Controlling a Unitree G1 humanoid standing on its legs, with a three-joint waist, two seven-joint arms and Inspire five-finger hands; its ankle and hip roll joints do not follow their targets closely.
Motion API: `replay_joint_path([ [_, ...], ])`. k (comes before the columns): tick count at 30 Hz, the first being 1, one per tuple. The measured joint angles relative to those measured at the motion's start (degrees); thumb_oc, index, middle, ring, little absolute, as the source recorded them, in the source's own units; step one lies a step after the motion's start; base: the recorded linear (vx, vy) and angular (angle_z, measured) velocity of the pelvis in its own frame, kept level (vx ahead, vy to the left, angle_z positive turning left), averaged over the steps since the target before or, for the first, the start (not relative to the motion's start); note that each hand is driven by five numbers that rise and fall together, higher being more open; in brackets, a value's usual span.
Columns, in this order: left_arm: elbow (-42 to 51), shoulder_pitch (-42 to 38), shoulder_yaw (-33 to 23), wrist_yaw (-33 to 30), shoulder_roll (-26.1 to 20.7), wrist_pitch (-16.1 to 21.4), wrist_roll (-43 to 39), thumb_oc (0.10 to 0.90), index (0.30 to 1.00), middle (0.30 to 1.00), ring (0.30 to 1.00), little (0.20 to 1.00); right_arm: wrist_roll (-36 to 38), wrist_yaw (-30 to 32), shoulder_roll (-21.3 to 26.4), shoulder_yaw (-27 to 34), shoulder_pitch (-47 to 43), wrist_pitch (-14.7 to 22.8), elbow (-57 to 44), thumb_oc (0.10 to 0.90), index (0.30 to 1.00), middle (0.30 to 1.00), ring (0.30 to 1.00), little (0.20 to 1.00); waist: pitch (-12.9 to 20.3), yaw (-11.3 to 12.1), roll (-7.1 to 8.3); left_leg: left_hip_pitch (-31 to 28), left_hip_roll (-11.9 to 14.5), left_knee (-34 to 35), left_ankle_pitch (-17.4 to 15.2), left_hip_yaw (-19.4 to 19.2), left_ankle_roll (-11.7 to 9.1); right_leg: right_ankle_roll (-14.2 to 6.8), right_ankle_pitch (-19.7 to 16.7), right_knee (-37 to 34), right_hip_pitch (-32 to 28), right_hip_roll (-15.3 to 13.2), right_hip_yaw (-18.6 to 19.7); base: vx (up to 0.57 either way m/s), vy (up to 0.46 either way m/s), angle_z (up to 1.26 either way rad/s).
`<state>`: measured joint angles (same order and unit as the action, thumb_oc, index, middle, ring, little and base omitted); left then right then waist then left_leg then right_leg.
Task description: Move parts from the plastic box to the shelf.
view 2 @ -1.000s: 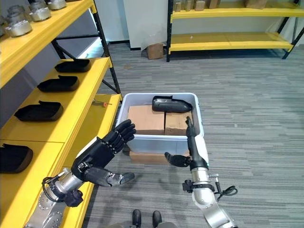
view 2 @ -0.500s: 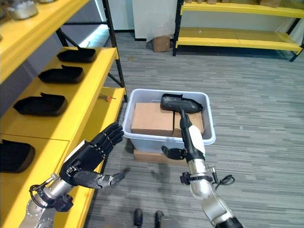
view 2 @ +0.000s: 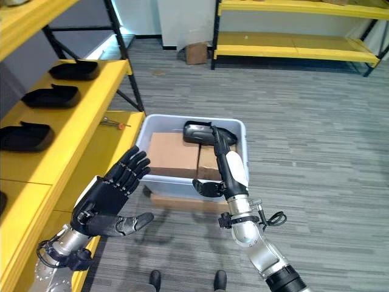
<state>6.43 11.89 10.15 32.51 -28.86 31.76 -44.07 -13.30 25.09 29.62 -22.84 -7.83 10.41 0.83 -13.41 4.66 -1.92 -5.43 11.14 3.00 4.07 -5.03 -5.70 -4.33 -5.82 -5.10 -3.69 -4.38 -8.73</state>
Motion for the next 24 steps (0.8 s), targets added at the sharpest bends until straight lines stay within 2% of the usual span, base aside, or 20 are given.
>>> replay_joint_path([
  [1,0.0,-1.7,0.7,-0.7,0.0,-0.1,-0.1,0.900,1.000,1.000,1.000,1.000,0.0,0.0,1.3,0.0,-0.5,0.0,0.0,0.900,1.000,1.000,1.000,1.000,0.0,0.1,-0.01,0.9,1.2,-1.8,0.0,-0.6,0.0,0.7,0.7,0.0,0.1,1.2,0.0,0.20,-0.369,-0.01],
  [3,-0.1,-2.9,1.6,-0.6,0.0,-0.2,-0.1,0.900,1.000,1.000,1.000,1.000,0.0,0.0,2.0,0.0,-0.9,0.0,0.0,0.900,1.000,1.000,1.000,1.000,0.0,-0.2,-0.12,2.3,2.0,-4.1,0.4,-0.5,-0.2,1.6,1.4,0.4,0.3,2.2,-0.4,0.17,-0.294,0.06],
  [5,-0.1,-4.2,3.1,-0.6,-0.2,-0.5,-0.1,0.900,1.000,1.000,1.000,1.000,-0.1,-0.2,2.8,0.1,-0.9,0.0,0.0,0.900,1.000,1.000,1.000,1.000,0.0,-0.3,-0.08,3.5,2.0,-6.6,2.1,-0.5,0.1,2.5,2.6,2.0,0.2,1.8,-1.2,0.13,-0.219,0.19],
  [9,-0.1,-4.4,3.2,-1.0,-0.9,-0.5,-0.1,0.900,1.000,1.000,1.000,1.000,-0.2,-0.9,2.8,0.0,-1.1,0.1,0.0,0.900,1.000,1.000,1.000,1.000,0.0,-0.9,-0.11,4.6,1.8,-8.9,6.6,-0.7,-1.3,3.8,4.9,4.3,0.3,1.3,-2.3,0.10,-0.190,0.18],
  [11,-0.1,-4.6,3.2,-1.1,-1.5,-1.2,-0.1,0.900,1.000,1.000,1.000,1.000,-0.2,-1.6,2.9,0.1,-1.0,0.4,0.2,0.900,1.000,1.000,1.000,1.000,-0.1,-1.8,-0.05,7.2,1.9,-10.9,10.1,-2.1,-3.3,4.9,6.5,6.7,0.9,1.3,-4.4,0.12,-0.232,0.53],
  [12,-0.1,-4.8,3.2,-1.0,-1.8,-2.2,-0.1,0.900,1.000,1.000,1.000,1.000,-0.2,-2.0,2.8,0.3,-0.9,0.4,0.2,0.900,1.000,1.000,1.000,1.000,-0.2,-2.9,0.15,9.2,1.9,-11.9,13.5,-5.6,-3.7,5.8,7.3,7.4,1.3,0.3,-6.5,0.11,-0.165,0.82],
  [13,-0.1,-4.9,3.3,-0.9,-1.8,-3.0,0.0,0.900,1.000,1.000,1.000,1.000,-0.2,-2.3,2.7,0.3,-0.7,0.4,0.2,0.900,1.000,1.000,1.000,1.000,-0.2,-3.0,0.26,9.9,2.1,-11.9,16.6,-8.4,-3.1,6.7,8.1,7.3,1.4,0.0,-7.6,0.11,-0.105,0.75],
  [14,-0.1,-4.8,3.9,-0.6,-1.9,-3.0,0.0,0.900,1.000,1.000,1.000,1.000,-0.3,-2.3,2.5,0.3,-0.3,0.9,0.4,0.900,1.000,1.000,1.000,1.000,-0.3,-2.9,0.26,11.0,2.5,-14.7,15.7,-10.9,-1.8,8.0,8.8,7.2,1.1,0.3,-7.9,0.19,-0.020,0.38],
  [15,-0.1,-4.7,4.4,-0.6,-1.9,-3.0,0.2,0.900,1.000,1.000,1.000,1.000,-0.3,-2.3,2.3,0.3,0.0,1.5,0.5,0.900,1.000,1.000,1.000,1.000,-0.3,-2.9,0.25,11.3,1.7,-17.6,10.5,-11.8,-0.7,8.1,8.6,7.4,0.8,0.5,-7.6,0.21,0.061,0.12],
  [16,0.0,-4.6,4.5,-0.6,-2.0,-3.0,1.3,0.900,1.000,1.000,1.000,1.000,-0.3,-2.3,2.1,0.3,0.1,2.2,0.6,0.900,1.000,1.000,1.000,1.000,-0.2,-3.1,0.10,10.5,-2.4,-16.5,3.3,-10.6,-0.6,8.6,7.8,7.1,0.9,0.8,-6.8,0.30,0.112,-0.44],
  [17,0.0,-3.7,4.4,-0.6,-2.4,-3.0,2.3,0.900,1.000,1.000,1.000,1.000,-0.3,-2.6,2.1,0.1,0.1,2.5,1.0,0.900,1.000,1.000,1.000,1.000,-0.3,-2.5,0.22,7.5,-10.2,-7.5,-1.2,-4.3,1.5,8.4,6.7,5.7,1.1,0.8,-3.9,0.25,0.118,-0.77],
  [18,-0.4,-3.3,4.4,-0.6,-3.2,-3.0,2.6,0.900,1.000,1.000,1.000,1.000,-0.2,-2.8,2.1,0.1,0.4,2.5,1.4,0.900,1.000,1.000,1.000,1.000,-0.4,-3.0,0.07,6.4,-14.8,-0.7,-2.3,-1.9,3.3,8.0,6.1,4.0,0.2,1.6,-2.0,0.34,0.147,-0.96],
  [19,-0.8,-3.3,3.9,-0.6,-3.9,-3.0,3.0,0.900,1.000,1.000,1.000,1.000,-0.2,-2.7,2.2,0.1,1.2,2.3,1.4,0.900,1.000,1.000,1.000,1.000,-0.8,-2.8,0.39,6.7,-15.6,1.9,-2.3,-0.9,3.4,7.4,6.0,2.0,-1.6,2.2,-1.1,0.28,0.128,-0.71],
  [20,-1.6,-3.3,3.1,-0.5,-3.9,-3.0,3.8,0.900,1.000,1.000,1.000,1.000,-0.2,-2.8,1.8,0.1,1.9,2.4,1.4,0.900,1.000,1.000,1.000,1.000,-1.3,-2.8,0.74,8.3,-14.8,2.0,-1.1,1.1,2.5,7.2,5.9,0.5,-3.4,2.7,-0.3,0.27,0.155,-0.55],
  [21,-2.6,-3.4,2.7,-0.4,-3.9,-3.0,3.9,0.900,1.000,1.000,1.000,1.000,-0.2,-2.7,1.2,0.4,2.8,2.4,1.6,0.900,1.000,1.000,1.000,1.000,-1.4,-2.7,0.79,10.9,-12.5,2.0,1.4,2.5,1.2,7.3,6.3,0.1,-4.4,3.2,0.1,0.18,0.144,-0.44],
  [23,-4.3,-3.4,1.9,1.1,-3.3,-3.3,3.8,0.900,1.000,1.000,1.000,1.000,-0.2,-2.7,1.4,0.6,4.1,2.3,1.8,0.900,1.000,1.000,1.000,1.000,-2.1,-3.0,0.30,15.5,-7.3,1.6,4.5,1.6,0.3,8.3,6.5,0.2,-6.3,3.9,-0.2,0.20,0.181,-0.27],
  [24,-4.6,-3.5,1.5,2.6,-3.3,-4.3,3.7,0.900,1.000,1.000,1.000,1.000,-0.2,-2.8,1.4,0.6,4.9,2.3,1.8,0.900,1.000,1.000,1.000,1.000,-2.2,-3.0,0.11,18.1,-5.0,0.2,4.5,0.5,0.3,8.2,6.8,0.2,-7.0,4.0,0.2,0.20,0.210,-0.20],
])
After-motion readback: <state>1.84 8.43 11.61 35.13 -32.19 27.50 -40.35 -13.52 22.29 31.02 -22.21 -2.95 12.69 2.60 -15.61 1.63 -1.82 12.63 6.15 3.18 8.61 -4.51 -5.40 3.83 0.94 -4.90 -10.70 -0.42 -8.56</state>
